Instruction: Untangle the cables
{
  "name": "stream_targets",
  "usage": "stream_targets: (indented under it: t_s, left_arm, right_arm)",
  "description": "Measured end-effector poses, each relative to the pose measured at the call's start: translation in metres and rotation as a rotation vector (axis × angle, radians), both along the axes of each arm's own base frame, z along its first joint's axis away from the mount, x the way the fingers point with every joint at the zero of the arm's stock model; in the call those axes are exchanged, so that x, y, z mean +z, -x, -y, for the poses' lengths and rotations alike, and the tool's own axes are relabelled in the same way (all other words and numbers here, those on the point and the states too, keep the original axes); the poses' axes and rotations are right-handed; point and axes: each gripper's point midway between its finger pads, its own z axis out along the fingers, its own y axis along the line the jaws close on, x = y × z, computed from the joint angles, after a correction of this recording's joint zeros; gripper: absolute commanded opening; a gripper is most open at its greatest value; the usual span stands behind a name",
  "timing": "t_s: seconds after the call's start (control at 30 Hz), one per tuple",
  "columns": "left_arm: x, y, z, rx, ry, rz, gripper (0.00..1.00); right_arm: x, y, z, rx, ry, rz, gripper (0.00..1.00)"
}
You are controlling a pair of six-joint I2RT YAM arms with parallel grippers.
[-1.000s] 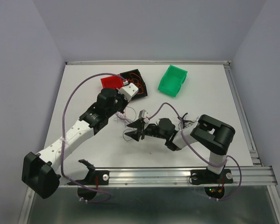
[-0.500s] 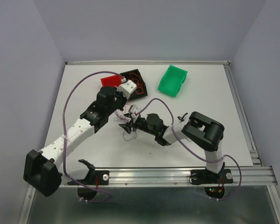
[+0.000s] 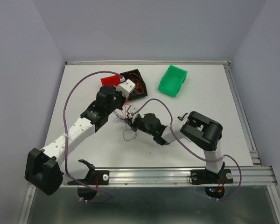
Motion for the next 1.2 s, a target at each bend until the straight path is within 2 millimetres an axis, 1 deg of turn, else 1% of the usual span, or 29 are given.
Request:
stream_targets:
  t_s: [0.07,0.13,0.23,0.27,0.33,0.37,0.43,0.47,0.5,0.53,0.57,0.6,0.67,0.73,0.77,0.8,0.83,0.87,0.9,0.97,1.0,1.1,1.17,1.2]
  left_arm:
    - [-0.003,-0.005,-0.003,0.015,-0.002,-0.002,0.0]
    - [-0.009,-0.012,-0.009,0.035,-0.008,-0.012,0.0]
    - [-0.024,-0.025,-0.023,0.082,-0.023,-0.042,0.0]
    - [-0.03,-0.03,-0.029,0.1,-0.03,-0.057,0.0]
    - [-0.042,-0.036,-0.038,0.126,-0.042,-0.084,0.0]
    - [-0.047,-0.039,-0.042,0.138,-0.048,-0.097,0.0]
    - [-0.058,-0.043,-0.045,0.149,-0.06,-0.119,0.0]
    - [-0.066,-0.044,-0.046,0.151,-0.072,-0.136,0.0]
    - [-0.07,-0.045,-0.046,0.155,-0.08,-0.144,0.0]
    - [-0.075,-0.046,-0.049,0.166,-0.091,-0.154,0.0]
    - [-0.08,-0.048,-0.05,0.175,-0.1,-0.165,0.0]
    - [-0.083,-0.05,-0.052,0.181,-0.105,-0.171,0.0]
    - [-0.085,-0.055,-0.057,0.203,-0.111,-0.178,0.0]
    - [-0.084,-0.059,-0.067,0.234,-0.113,-0.175,0.0]
    - [-0.083,-0.061,-0.069,0.241,-0.112,-0.171,0.0]
    - [-0.081,-0.063,-0.072,0.253,-0.11,-0.167,0.0]
    - [-0.08,-0.064,-0.075,0.26,-0.11,-0.165,0.0]
    - [-0.078,-0.066,-0.078,0.272,-0.108,-0.162,0.0]
    - [-0.078,-0.066,-0.08,0.276,-0.107,-0.161,0.0]
    - [-0.078,-0.066,-0.08,0.272,-0.103,-0.163,0.0]
    - [-0.078,-0.066,-0.078,0.262,-0.1,-0.165,0.0]
    - [-0.079,-0.063,-0.068,0.212,-0.08,-0.176,0.0]
    - [-0.078,-0.059,-0.061,0.166,-0.064,-0.186,0.0]
    - [-0.076,-0.056,-0.057,0.143,-0.055,-0.189,0.0]
  right_arm:
    - [0.004,0.005,0.001,0.016,-0.002,-0.001,0.0]
    - [0.014,0.015,0.004,0.039,-0.014,0.004,0.01]
    - [0.037,0.034,0.006,0.081,-0.05,0.025,0.0]
    - [0.05,0.044,0.007,0.099,-0.071,0.039,0.01]
    - [0.063,0.058,0.009,0.124,-0.093,0.048,0.01]
    - [0.073,0.068,0.011,0.14,-0.112,0.056,0.01]
    - [0.092,0.081,0.016,0.16,-0.149,0.073,0.0]
    - [0.103,0.089,0.019,0.172,-0.17,0.08,0.01]
    - [0.121,0.097,0.024,0.182,-0.207,0.093,0.01]
    - [0.139,0.105,0.031,0.186,-0.247,0.105,0.01]
    - [0.149,0.11,0.035,0.19,-0.269,0.112,0.0]
    - [0.169,0.118,0.045,0.19,-0.311,0.12,0.0]
    - [0.196,0.127,0.061,0.184,-0.371,0.137,0.01]
    - [0.229,0.135,0.084,0.165,-0.449,0.156,0.01]
    - [0.246,0.137,0.1,0.137,-0.497,0.165,0.0]
    - [0.26,0.14,0.113,0.118,-0.537,0.178,0.01]
    - [0.268,0.139,0.126,0.084,-0.562,0.178,0.0]
    - [0.272,0.138,0.132,0.064,-0.577,0.175,0.01]
    - [0.281,0.136,0.145,0.026,-0.602,0.174,0.0]
    - [0.285,0.13,0.16,-0.044,-0.618,0.162,0.0]
    - [0.283,0.126,0.165,-0.075,-0.615,0.152,0.01]
    - [0.273,0.115,0.172,-0.157,-0.594,0.122,0.0]
    - [0.26,0.105,0.172,-0.213,-0.558,0.101,0.01]
    - [0.25,0.099,0.169,-0.242,-0.527,0.087,0.0]
